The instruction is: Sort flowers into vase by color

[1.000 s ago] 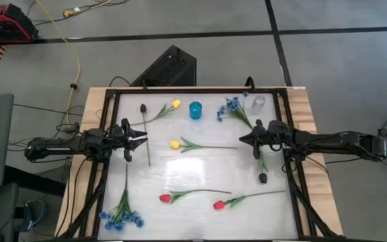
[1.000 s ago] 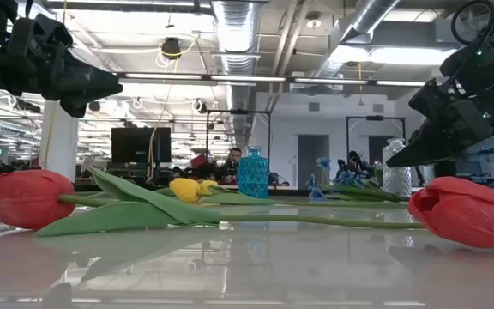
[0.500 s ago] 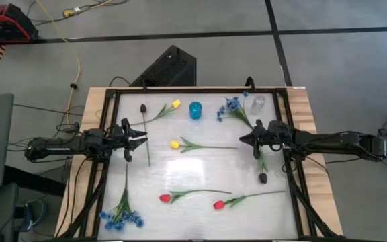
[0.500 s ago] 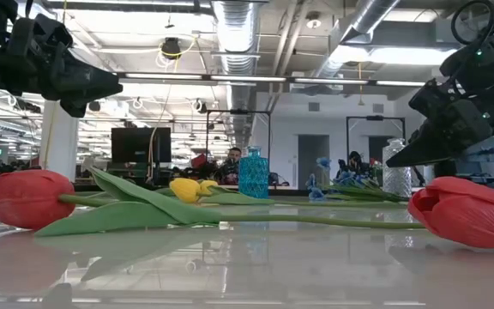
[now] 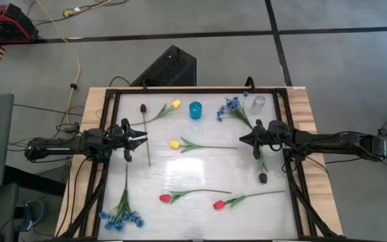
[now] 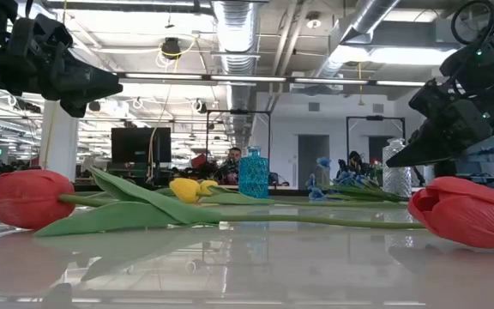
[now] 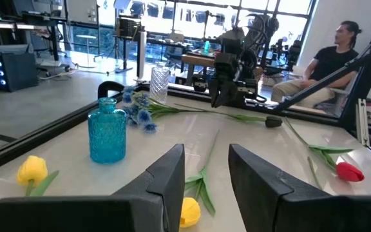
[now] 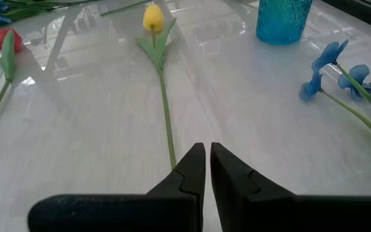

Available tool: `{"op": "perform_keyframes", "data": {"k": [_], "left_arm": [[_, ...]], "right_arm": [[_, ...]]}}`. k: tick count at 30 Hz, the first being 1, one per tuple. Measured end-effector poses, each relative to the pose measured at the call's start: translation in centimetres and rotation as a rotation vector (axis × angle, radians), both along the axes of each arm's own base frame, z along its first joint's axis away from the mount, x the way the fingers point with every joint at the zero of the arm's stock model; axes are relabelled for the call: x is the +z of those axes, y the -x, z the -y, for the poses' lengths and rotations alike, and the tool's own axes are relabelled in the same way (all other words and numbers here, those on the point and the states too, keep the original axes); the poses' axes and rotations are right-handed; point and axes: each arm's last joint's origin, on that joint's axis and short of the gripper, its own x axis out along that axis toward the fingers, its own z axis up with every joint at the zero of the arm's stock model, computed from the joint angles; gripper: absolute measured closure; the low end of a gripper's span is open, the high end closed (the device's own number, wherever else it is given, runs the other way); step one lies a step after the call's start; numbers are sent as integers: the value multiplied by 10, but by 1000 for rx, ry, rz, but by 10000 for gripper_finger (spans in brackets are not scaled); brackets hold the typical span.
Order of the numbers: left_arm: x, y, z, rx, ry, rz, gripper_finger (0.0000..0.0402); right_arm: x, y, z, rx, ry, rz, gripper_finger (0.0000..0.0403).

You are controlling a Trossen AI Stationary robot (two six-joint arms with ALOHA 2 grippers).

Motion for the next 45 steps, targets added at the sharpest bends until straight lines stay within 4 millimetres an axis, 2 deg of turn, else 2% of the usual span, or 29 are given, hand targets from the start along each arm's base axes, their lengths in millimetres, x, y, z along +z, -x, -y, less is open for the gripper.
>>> {"op": "perform_keyframes", "data": {"k": [6, 11, 17, 24, 29, 33, 38, 40, 45], "left_arm": [[0, 0, 0, 0, 5, 2, 292], [3, 0, 0, 1, 199, 74, 292], [3, 1, -2, 52, 218, 85, 292], [1, 0, -2, 52, 269, 77, 292], [4, -2, -2, 51, 237, 94, 292], [4, -9, -2, 48, 219, 77, 292], [1, -21, -1, 30, 212, 39, 292], [0, -26, -1, -1, 189, 27, 292], [-4, -39, 1, -65, 149, -76, 292]], "right_arm": [[0, 0, 0, 0, 0, 0, 349], [1, -1, 0, 0, 5, 14, 349], [9, -4, 1, -13, -5, 76, 349], [43, -14, 7, -87, -167, 289, 349], [75, -24, 5, 74, -181, 307, 349], [93, -33, 7, 96, -216, 186, 349], [102, -41, 18, -108, -258, -124, 346], [102, -44, 24, -205, -262, -256, 339], [85, -50, 40, -361, -373, -544, 301]]}}
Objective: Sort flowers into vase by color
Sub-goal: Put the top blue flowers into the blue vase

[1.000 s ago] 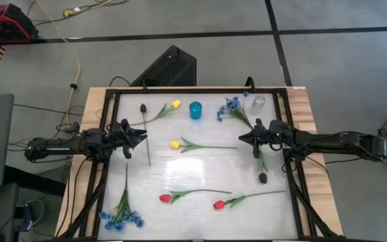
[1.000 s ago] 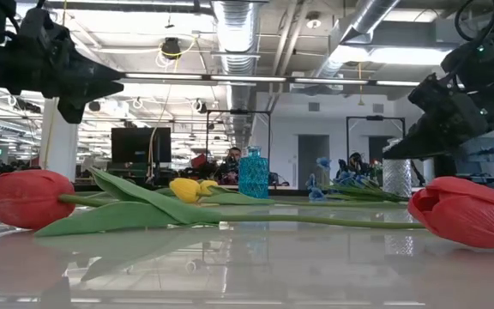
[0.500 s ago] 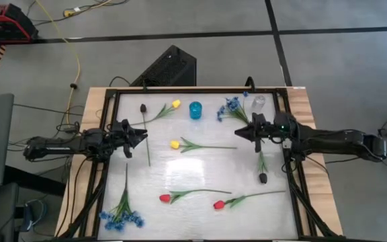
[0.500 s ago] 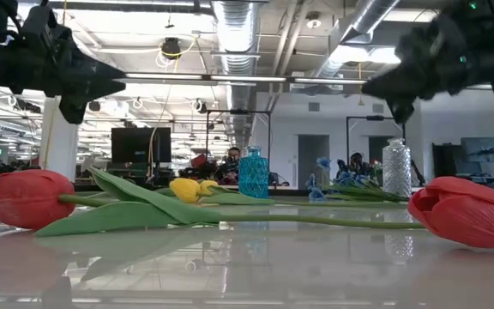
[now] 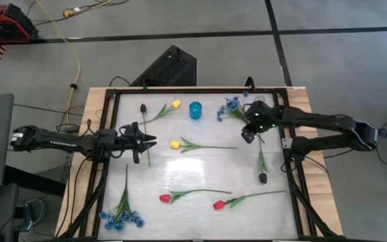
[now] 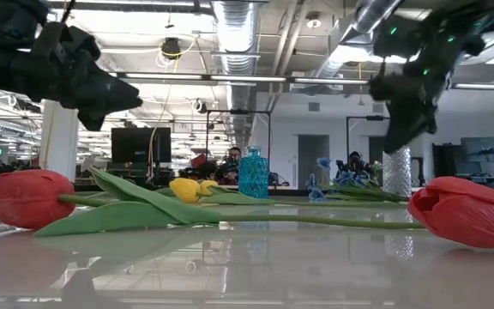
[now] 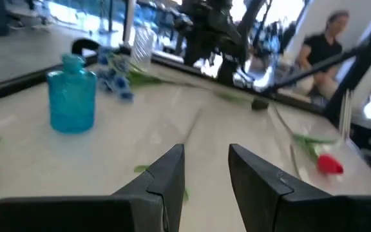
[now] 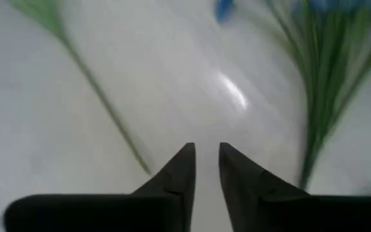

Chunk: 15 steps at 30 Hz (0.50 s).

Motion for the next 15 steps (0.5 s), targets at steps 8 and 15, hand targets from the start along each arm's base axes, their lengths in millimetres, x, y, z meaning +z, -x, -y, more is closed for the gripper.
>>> {"op": "perform_keyframes", "data": {"k": [8, 15], "left_arm": [[-15, -11, 4, -90, 84, -128, 292], [-16, -17, 20, -191, 60, -108, 292]], "right_arm": [[-34, -15, 29, -109, -41, -241, 209], [-46, -23, 41, -129, 31, -358, 184]]}}
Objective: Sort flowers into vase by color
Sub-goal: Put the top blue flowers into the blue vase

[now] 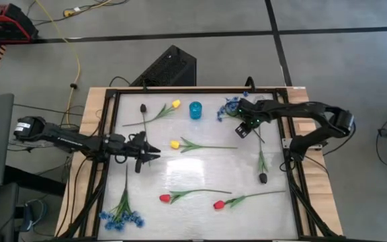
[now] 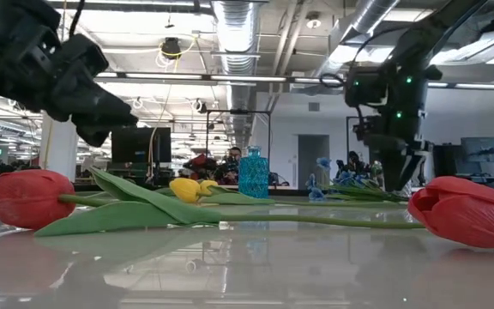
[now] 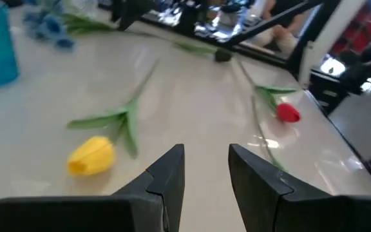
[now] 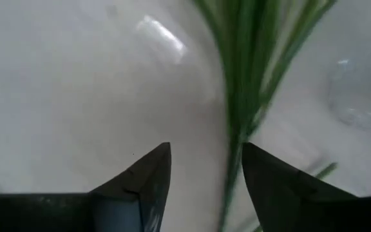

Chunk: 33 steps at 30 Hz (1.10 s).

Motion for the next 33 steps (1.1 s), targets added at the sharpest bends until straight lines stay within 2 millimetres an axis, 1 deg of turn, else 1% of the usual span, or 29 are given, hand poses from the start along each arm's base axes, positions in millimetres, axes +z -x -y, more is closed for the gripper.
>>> {"op": "perform_keyframes", "data": {"k": [6, 13, 16, 18, 23, 24, 26, 29, 33], "left_arm": [[6, -2, 10, -74, -47, 75, 292], [8, -2, 15, -85, -46, 103, 292], [8, -2, 16, -85, -24, 98, 292], [8, -2, 17, -80, -16, 99, 292], [8, -2, 15, -30, -19, 101, 292], [8, -2, 15, -22, -24, 101, 292], [9, -2, 15, -12, -27, 101, 292], [9, -2, 15, -14, -26, 101, 292], [8, -2, 15, -18, -26, 99, 292]], "right_arm": [[-9, -1, 2, 20, 3, -57, 187], [-21, -3, 6, 6, -27, -107, 193], [-25, -4, 6, 15, -73, -105, 216], [-25, -4, 5, 23, -91, -93, 248], [-17, -3, 3, -18, -77, -43, 358], [-15, -2, 3, -31, -71, -30, 375], [-9, -2, 3, -67, -40, 5, 384], [3, -2, 5, -110, 30, 81, 374], [25, -6, 5, -103, 118, 250, 380]]}}
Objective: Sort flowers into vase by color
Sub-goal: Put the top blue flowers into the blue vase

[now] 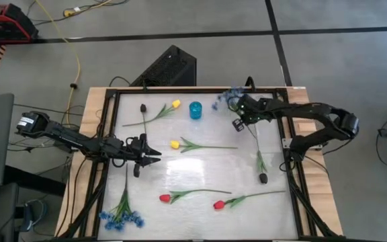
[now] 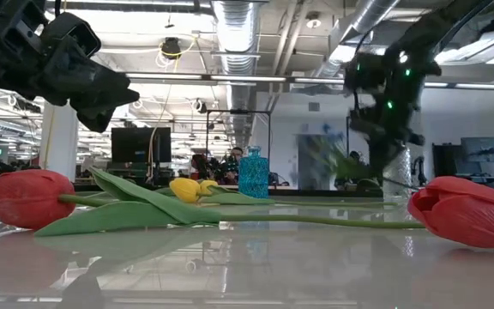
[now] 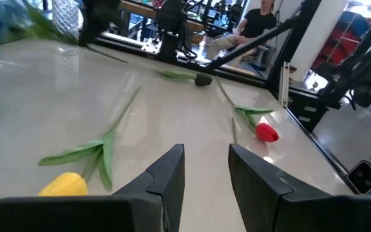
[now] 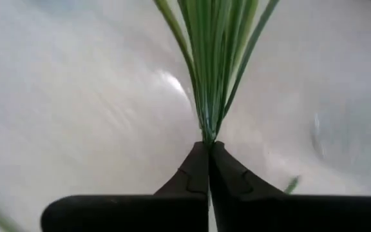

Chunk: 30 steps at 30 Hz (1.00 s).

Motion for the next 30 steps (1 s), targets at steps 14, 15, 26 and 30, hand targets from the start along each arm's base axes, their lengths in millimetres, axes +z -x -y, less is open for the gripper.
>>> {"op": "perform_keyframes", "data": {"k": [14, 15, 26, 30], "left_arm": [[0, 0, -1, 20, -33, -4, 292], [0, 0, -1, 29, -34, -4, 292], [0, 0, -4, 122, -4, -2, 292], [0, 0, -4, 123, 8, -3, 292]], "right_arm": [[96, -50, -26, 253, 549, 833, 380], [97, -57, -29, 274, 575, 868, 382], [52, -102, -9, 261, 710, 1012, 382], [43, -103, 4, 226, 728, 1012, 382]]}}
